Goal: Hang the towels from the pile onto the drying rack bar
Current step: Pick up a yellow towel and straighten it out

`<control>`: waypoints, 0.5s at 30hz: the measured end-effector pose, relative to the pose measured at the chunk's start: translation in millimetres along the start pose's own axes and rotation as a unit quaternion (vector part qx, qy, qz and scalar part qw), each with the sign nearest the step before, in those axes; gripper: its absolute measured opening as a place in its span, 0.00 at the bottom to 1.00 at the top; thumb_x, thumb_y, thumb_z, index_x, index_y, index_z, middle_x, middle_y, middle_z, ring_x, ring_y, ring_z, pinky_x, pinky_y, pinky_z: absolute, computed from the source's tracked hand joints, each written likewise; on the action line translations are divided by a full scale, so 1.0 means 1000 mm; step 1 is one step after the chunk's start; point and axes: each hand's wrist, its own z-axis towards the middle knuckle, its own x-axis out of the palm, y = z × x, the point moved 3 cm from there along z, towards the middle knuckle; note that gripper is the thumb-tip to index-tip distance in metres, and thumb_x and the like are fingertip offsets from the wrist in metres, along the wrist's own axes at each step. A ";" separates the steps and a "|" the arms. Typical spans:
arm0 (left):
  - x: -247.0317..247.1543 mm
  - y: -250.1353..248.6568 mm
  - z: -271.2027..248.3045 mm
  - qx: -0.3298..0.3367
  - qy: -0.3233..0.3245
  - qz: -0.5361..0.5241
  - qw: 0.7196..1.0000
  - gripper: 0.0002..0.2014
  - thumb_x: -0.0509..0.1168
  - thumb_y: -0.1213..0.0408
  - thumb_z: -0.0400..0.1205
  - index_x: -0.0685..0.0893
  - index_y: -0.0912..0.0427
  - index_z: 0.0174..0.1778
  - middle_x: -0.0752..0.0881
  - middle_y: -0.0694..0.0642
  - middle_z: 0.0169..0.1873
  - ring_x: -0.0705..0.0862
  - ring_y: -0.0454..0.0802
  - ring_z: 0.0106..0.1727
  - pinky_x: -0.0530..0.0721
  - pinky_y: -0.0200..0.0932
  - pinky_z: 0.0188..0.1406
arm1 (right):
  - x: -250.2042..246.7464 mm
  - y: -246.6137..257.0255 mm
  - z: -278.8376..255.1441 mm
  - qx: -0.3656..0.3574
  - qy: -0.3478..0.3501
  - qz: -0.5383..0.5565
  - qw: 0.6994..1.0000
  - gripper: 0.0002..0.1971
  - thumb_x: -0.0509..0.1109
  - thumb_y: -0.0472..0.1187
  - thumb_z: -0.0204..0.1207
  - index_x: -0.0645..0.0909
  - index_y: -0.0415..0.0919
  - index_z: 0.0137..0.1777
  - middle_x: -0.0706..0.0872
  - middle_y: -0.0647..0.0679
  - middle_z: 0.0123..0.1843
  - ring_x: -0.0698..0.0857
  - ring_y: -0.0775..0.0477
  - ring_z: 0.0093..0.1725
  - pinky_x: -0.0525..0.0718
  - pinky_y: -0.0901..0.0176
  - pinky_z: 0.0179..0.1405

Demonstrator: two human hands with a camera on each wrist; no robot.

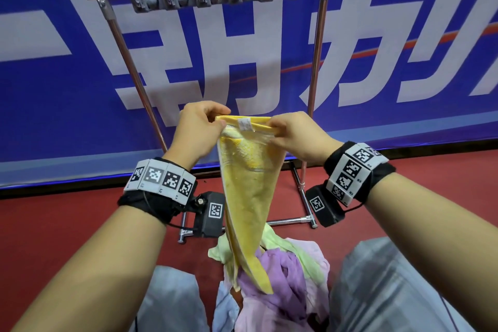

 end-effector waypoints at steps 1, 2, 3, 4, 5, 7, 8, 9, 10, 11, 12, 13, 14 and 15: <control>-0.001 -0.001 0.000 0.002 -0.004 -0.003 1.000 0.13 0.69 0.74 0.79 0.91 0.52 0.52 0.90 0.48 0.44 0.89 0.44 0.47 0.90 0.46 0.52 | -0.001 0.001 0.001 -0.017 -0.018 -0.009 1.000 0.05 0.75 0.39 0.76 0.86 0.38 0.45 0.83 0.48 0.38 0.81 0.46 0.39 0.79 0.53 0.37; -0.003 -0.002 0.000 0.004 -0.008 -0.004 1.000 0.13 0.69 0.74 0.79 0.91 0.52 0.52 0.90 0.49 0.44 0.89 0.44 0.47 0.90 0.45 0.51 | -0.002 0.002 0.002 -0.033 -0.030 -0.021 0.999 0.05 0.75 0.39 0.76 0.87 0.38 0.48 0.83 0.47 0.41 0.81 0.46 0.41 0.80 0.52 0.40; -0.004 -0.004 0.000 0.008 -0.011 -0.003 1.000 0.12 0.69 0.73 0.79 0.91 0.52 0.52 0.90 0.49 0.43 0.89 0.45 0.47 0.90 0.44 0.50 | -0.003 0.003 0.002 -0.047 -0.040 -0.028 0.998 0.05 0.75 0.39 0.76 0.88 0.38 0.48 0.82 0.47 0.43 0.81 0.45 0.43 0.80 0.51 0.41; -0.006 -0.006 0.000 0.013 -0.015 -0.002 1.000 0.12 0.69 0.73 0.79 0.91 0.52 0.52 0.90 0.49 0.43 0.89 0.45 0.46 0.90 0.43 0.48 | -0.005 0.005 0.003 -0.059 -0.052 -0.036 0.996 0.05 0.75 0.39 0.76 0.88 0.38 0.48 0.80 0.47 0.46 0.80 0.45 0.44 0.80 0.51 0.42; -0.008 -0.008 0.001 0.017 -0.018 -0.002 1.000 0.12 0.69 0.73 0.80 0.91 0.52 0.52 0.90 0.49 0.43 0.89 0.44 0.46 0.90 0.41 0.46 | -0.007 0.007 0.004 -0.070 -0.066 -0.057 0.994 0.05 0.76 0.40 0.75 0.89 0.39 0.46 0.79 0.46 0.47 0.79 0.44 0.46 0.80 0.50 0.43; -0.011 -0.013 0.003 0.023 -0.024 -0.004 0.999 0.12 0.69 0.74 0.80 0.90 0.53 0.52 0.90 0.49 0.43 0.89 0.43 0.46 0.89 0.39 0.45 | -0.012 0.011 0.006 -0.084 -0.109 -0.144 0.980 0.05 0.78 0.43 0.73 0.89 0.42 0.41 0.79 0.45 0.49 0.76 0.42 0.48 0.77 0.47 0.44; -0.013 -0.016 0.004 0.025 -0.027 -0.005 0.999 0.12 0.69 0.74 0.80 0.90 0.53 0.52 0.90 0.49 0.44 0.89 0.43 0.46 0.89 0.40 0.47 | -0.017 0.013 0.008 -0.082 -0.128 -0.180 0.972 0.06 0.78 0.46 0.72 0.89 0.43 0.39 0.79 0.45 0.51 0.75 0.41 0.49 0.75 0.46 0.44; -0.015 -0.019 0.006 0.028 -0.029 -0.008 0.999 0.12 0.69 0.73 0.80 0.90 0.53 0.52 0.90 0.49 0.44 0.88 0.43 0.47 0.89 0.40 0.48 | -0.022 0.015 0.010 -0.077 -0.137 -0.195 0.968 0.07 0.78 0.47 0.72 0.89 0.44 0.39 0.80 0.45 0.54 0.75 0.40 0.51 0.75 0.45 0.45; -0.017 -0.022 0.007 0.030 -0.029 -0.012 0.999 0.12 0.70 0.73 0.80 0.90 0.53 0.53 0.90 0.49 0.44 0.88 0.43 0.48 0.89 0.40 0.49 | -0.026 0.015 0.012 -0.073 -0.132 -0.195 0.969 0.08 0.77 0.47 0.73 0.89 0.43 0.39 0.80 0.45 0.59 0.75 0.40 0.55 0.75 0.44 0.49; -0.020 -0.026 0.008 0.035 -0.029 -0.018 0.999 0.12 0.69 0.73 0.80 0.90 0.53 0.53 0.90 0.49 0.45 0.88 0.43 0.48 0.89 0.39 0.49 | -0.030 0.016 0.015 -0.068 -0.113 -0.181 0.975 0.09 0.76 0.47 0.74 0.89 0.42 0.39 0.80 0.45 0.65 0.75 0.39 0.60 0.76 0.42 0.54; -0.022 -0.030 0.009 0.042 -0.029 -0.029 0.998 0.12 0.69 0.74 0.80 0.90 0.53 0.53 0.90 0.49 0.45 0.88 0.42 0.48 0.88 0.37 0.48 | -0.032 0.014 0.018 -0.062 -0.087 -0.160 0.981 0.09 0.74 0.47 0.75 0.89 0.41 0.40 0.80 0.45 0.70 0.75 0.39 0.63 0.76 0.42 0.58; -0.025 -0.034 0.010 0.051 -0.031 -0.041 0.997 0.12 0.69 0.74 0.80 0.90 0.53 0.53 0.90 0.49 0.46 0.88 0.41 0.48 0.88 0.34 0.47 | -0.033 0.011 0.020 -0.054 -0.060 -0.130 0.988 0.10 0.73 0.47 0.76 0.89 0.40 0.40 0.81 0.46 0.71 0.77 0.40 0.63 0.77 0.44 0.60; -0.028 -0.037 0.010 0.060 -0.039 -0.054 0.996 0.13 0.69 0.75 0.80 0.89 0.54 0.53 0.90 0.50 0.46 0.88 0.41 0.48 0.87 0.33 0.47 | -0.033 0.009 0.021 -0.041 -0.037 -0.097 0.994 0.11 0.72 0.46 0.76 0.88 0.40 0.40 0.84 0.47 0.67 0.81 0.42 0.59 0.80 0.48 0.58; -0.032 -0.039 0.011 0.065 -0.049 -0.066 0.995 0.13 0.69 0.76 0.80 0.89 0.54 0.53 0.90 0.50 0.46 0.88 0.41 0.47 0.87 0.33 0.48 | -0.035 0.006 0.021 -0.019 -0.022 -0.069 0.997 0.11 0.71 0.47 0.76 0.87 0.39 0.38 0.88 0.47 0.59 0.84 0.45 0.51 0.83 0.49 0.52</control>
